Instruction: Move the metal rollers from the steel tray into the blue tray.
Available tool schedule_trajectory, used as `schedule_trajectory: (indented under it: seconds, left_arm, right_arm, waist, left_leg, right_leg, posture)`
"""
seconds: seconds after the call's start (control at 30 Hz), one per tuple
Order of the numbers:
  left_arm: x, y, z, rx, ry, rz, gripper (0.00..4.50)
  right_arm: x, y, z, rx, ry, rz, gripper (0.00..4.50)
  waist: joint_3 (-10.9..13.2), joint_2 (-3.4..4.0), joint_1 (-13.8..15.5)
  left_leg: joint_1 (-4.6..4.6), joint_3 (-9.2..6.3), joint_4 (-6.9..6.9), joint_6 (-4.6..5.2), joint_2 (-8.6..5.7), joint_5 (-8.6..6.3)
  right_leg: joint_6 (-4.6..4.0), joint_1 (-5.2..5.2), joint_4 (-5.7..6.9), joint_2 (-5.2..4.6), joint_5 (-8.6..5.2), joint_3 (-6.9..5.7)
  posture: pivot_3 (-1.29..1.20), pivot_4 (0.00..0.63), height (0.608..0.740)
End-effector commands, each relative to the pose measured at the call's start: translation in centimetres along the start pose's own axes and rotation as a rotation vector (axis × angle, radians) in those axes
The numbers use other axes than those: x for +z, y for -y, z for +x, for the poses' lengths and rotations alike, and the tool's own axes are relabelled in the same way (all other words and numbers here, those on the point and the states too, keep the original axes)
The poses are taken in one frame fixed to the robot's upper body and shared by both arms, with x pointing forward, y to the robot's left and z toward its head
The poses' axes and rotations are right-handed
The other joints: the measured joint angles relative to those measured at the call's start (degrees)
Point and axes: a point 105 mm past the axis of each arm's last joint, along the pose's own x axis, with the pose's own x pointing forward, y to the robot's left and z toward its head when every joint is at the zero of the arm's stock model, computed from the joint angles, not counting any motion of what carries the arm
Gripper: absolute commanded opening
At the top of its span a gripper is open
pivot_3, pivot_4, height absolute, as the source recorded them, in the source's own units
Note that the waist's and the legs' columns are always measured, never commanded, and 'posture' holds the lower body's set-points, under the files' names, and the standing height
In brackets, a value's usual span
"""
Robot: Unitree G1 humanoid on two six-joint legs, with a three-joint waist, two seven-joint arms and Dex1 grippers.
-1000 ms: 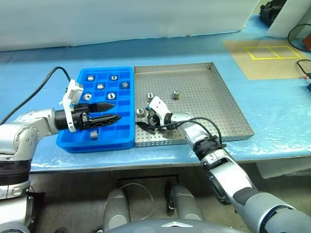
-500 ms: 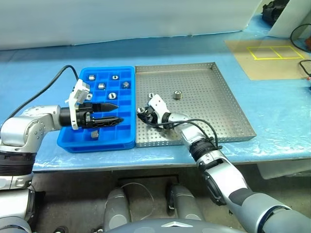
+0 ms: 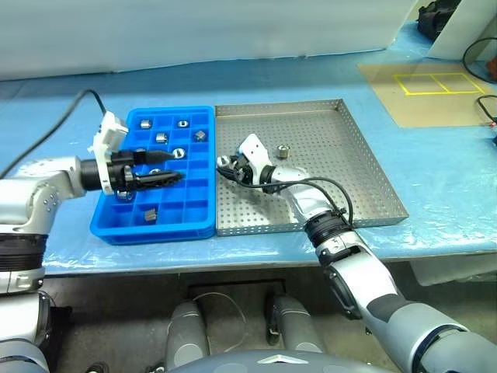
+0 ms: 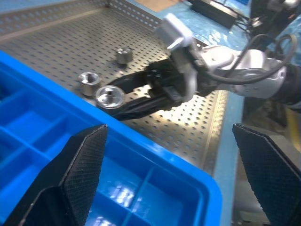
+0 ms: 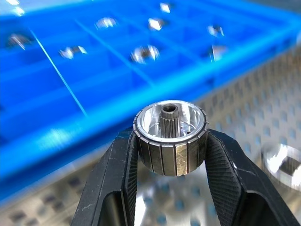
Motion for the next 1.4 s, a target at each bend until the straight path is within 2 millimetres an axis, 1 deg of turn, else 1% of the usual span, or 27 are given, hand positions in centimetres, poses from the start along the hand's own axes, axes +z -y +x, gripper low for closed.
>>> schedule_trajectory:
  seconds: [0.03,0.1,0.17,0.27,0.37,0.43,0.5,0.67,0.77,0.87,0.97,1.1,1.17,1.2,1.3,1.4]
  left_arm:
    - [2.6,-0.8,-2.8,0.08,0.04,0.087,4.5]
    - [2.7,-0.8,-3.7,0.097,0.037,0.085,4.5]
    - [2.2,-0.4,-4.4,0.111,0.034,0.081,4.5]
    - [1.6,0.1,-4.7,0.13,0.046,0.066,4.5]
    - [0.7,0.8,-4.6,0.151,0.062,0.045,4.5]
    - [0.4,1.0,-4.6,0.159,0.069,0.036,4.5]
    - [0.0,1.5,-4.6,0.164,0.071,0.031,4.5]
    - [-0.3,1.7,-4.7,0.18,0.087,0.013,4.5]
    - [-0.6,1.6,-4.5,0.182,0.09,0.006,4.5]
    - [-0.6,1.4,-4.2,0.178,0.094,-0.001,4.5]
    - [-0.7,1.2,-3.8,0.168,0.095,-0.006,4.5]
    - [-0.7,1.1,-3.3,0.15,0.094,-0.01,4.5]
    - [-0.6,1.0,-3.2,0.145,0.094,-0.009,4.5]
    - [-0.5,1.0,-3.1,0.143,0.093,-0.009,4.5]
    - [-0.5,1.0,-3.1,0.139,0.092,-0.009,4.5]
    - [-0.5,1.0,-3.0,0.135,0.089,-0.011,4.5]
  right_arm:
    - [4.0,-2.5,1.6,0.141,0.095,-0.085,1.64]
    - [4.5,-3.4,2.2,0.187,0.101,-0.106,1.64]
    - [5.2,-4.6,3.1,0.225,0.113,-0.129,1.64]
    - [5.8,-5.6,4.3,0.243,0.131,-0.129,1.64]
    - [5.6,-5.6,5.7,0.186,0.113,-0.113,1.64]
    - [5.6,-5.3,6.0,0.159,0.111,-0.114,1.64]
    - [5.5,-4.5,5.9,0.116,0.107,-0.161,1.64]
    - [5.1,-3.0,5.2,0.071,0.103,-0.178,1.64]
    - [4.8,-2.7,4.7,0.067,0.097,-0.229,1.64]
    - [5.1,-2.1,4.5,0.042,0.108,-0.229,1.64]
    - [5.4,-1.8,4.3,0.035,0.117,-0.229,1.64]
    - [4.6,-2.2,4.1,0.062,0.104,-0.229,1.64]
    - [4.6,-2.3,3.9,0.074,0.12,-0.225,2.36]
    - [4.7,-2.3,3.8,0.073,0.128,-0.226,2.64]
    - [4.9,-1.4,3.7,0.018,0.123,-0.204,3.65]
    - [5.7,-0.5,3.4,-0.024,0.16,-0.179,3.65]
  waist:
    - [0.0,0.0,-0.1]
    - [0.0,0.01,0.1]
    - [0.0,0.02,0.2]
    - [0.0,0.03,0.6]
    - [0.0,0.06,1.6]
    - [0.0,0.06,2.4]
    - [0.0,0.05,3.0]
    - [0.0,0.04,3.3]
    - [0.0,0.04,3.3]
    - [0.0,0.03,3.2]
    - [0.0,0.03,3.1]
    - [0.0,0.02,3.0]
    - [0.0,0.02,3.0]
    - [0.0,0.02,3.0]
    - [0.0,0.02,3.0]
    - [0.0,0.02,3.0]
  left_leg:
    - [0.02,0.0,-0.01,-0.01,0.0,0.0]
    - [0.02,0.0,-0.07,-0.03,0.04,-0.01]
    - [0.0,0.01,-0.09,-0.03,0.05,-0.01]
    - [-0.08,0.0,-0.1,-0.03,0.06,-0.03]
    - [-0.12,-0.01,-0.1,-0.04,0.12,-0.02]
    - [-0.12,0.0,-0.1,-0.05,0.13,-0.02]
    - [-0.12,-0.01,-0.08,-0.06,0.15,-0.02]
    - [-0.13,-0.02,-0.08,-0.08,0.18,-0.01]
    - [-0.12,-0.02,-0.08,-0.09,0.18,0.0]
    - [-0.12,-0.02,-0.08,-0.09,0.18,0.0]
    - [-0.12,-0.01,-0.08,-0.1,0.21,0.01]
    - [-0.12,-0.01,-0.07,-0.11,0.27,0.02]
    - [-0.12,-0.01,-0.07,-0.12,0.28,0.02]
    - [-0.13,0.0,-0.06,-0.12,0.28,0.02]
    - [-0.13,0.0,-0.05,-0.12,0.28,0.02]
    - [-0.12,0.0,-0.04,-0.13,0.28,0.02]
  right_leg:
    - [0.0,-0.01,0.0,0.01,0.0,0.02]
    - [-0.02,-0.04,-0.01,0.04,-0.02,0.01]
    - [-0.05,-0.05,-0.03,0.04,-0.04,-0.01]
    - [-0.06,-0.07,-0.07,0.01,-0.05,-0.05]
    - [-0.07,-0.1,-0.05,0.02,-0.05,-0.13]
    - [-0.07,-0.06,-0.04,-0.01,-0.05,-0.15]
    - [-0.07,-0.05,-0.03,-0.01,-0.05,-0.19]
    - [-0.07,-0.06,0.01,0.0,-0.05,-0.23]
    - [-0.07,-0.06,0.02,0.01,-0.05,-0.23]
    - [-0.07,-0.06,0.02,0.01,-0.05,-0.23]
    - [-0.07,-0.07,0.02,0.06,-0.05,-0.23]
    - [-0.08,-0.08,0.02,0.13,-0.05,-0.22]
    - [-0.08,-0.08,0.02,0.13,-0.05,-0.22]
    - [-0.08,-0.08,0.02,0.13,-0.05,-0.22]
    - [-0.08,-0.08,0.03,0.13,-0.05,-0.22]
    - [-0.08,-0.07,0.04,0.13,-0.05,-0.21]
  posture:
    - [-0.14,0.15,0.74]
    - [-0.13,0.15,0.74]
    - [-0.1,0.15,0.74]
    - [-0.07,0.15,0.74]
    - [-0.04,0.15,0.74]
    - [-0.03,0.15,0.74]
    - [-0.02,0.15,0.74]
    - [-0.03,0.15,0.74]
    - [-0.04,0.15,0.74]
    - [-0.05,0.15,0.74]
    - [-0.07,0.15,0.74]
    - [-0.09,0.15,0.74]
    - [-0.09,0.15,0.74]
    - [-0.09,0.15,0.74]
    - [-0.1,0.15,0.74]
    - [-0.11,0.15,0.74]
